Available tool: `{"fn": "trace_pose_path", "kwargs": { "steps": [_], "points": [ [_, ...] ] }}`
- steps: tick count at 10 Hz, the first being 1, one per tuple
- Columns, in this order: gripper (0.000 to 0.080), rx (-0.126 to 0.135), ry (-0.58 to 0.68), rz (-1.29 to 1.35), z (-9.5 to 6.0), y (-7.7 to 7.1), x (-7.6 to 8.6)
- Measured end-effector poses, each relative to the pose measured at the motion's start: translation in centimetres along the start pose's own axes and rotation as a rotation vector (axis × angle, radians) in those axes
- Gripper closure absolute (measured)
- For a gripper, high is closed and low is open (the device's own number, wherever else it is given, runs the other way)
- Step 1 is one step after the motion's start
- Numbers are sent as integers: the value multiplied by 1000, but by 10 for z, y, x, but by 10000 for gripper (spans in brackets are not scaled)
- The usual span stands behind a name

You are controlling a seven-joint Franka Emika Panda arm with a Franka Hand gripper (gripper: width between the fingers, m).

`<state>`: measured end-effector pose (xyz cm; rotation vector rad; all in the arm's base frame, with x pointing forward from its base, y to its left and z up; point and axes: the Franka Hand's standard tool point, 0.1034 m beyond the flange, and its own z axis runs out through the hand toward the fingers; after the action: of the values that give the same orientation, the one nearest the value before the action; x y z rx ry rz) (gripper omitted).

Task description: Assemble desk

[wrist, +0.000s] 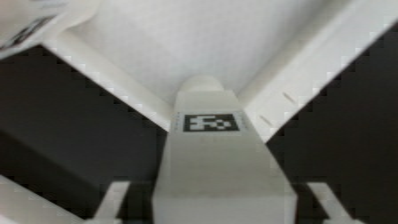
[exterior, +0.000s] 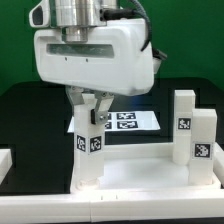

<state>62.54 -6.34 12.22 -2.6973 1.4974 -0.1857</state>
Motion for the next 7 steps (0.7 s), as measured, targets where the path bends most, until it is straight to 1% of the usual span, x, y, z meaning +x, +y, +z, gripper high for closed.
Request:
{"fn": "trace_pose_path", "kwargs": {
  "steps": [2,3,4,6,7],
  "points": [
    [514,21,-11,339,1,2,6],
    [514,44,-22,499,1,4,6],
    [514,53,-37,639,2,4,6],
    [514,54,-47,810,2,5,7],
    [438,53,-47,825,2,5,7]
  ]
}}
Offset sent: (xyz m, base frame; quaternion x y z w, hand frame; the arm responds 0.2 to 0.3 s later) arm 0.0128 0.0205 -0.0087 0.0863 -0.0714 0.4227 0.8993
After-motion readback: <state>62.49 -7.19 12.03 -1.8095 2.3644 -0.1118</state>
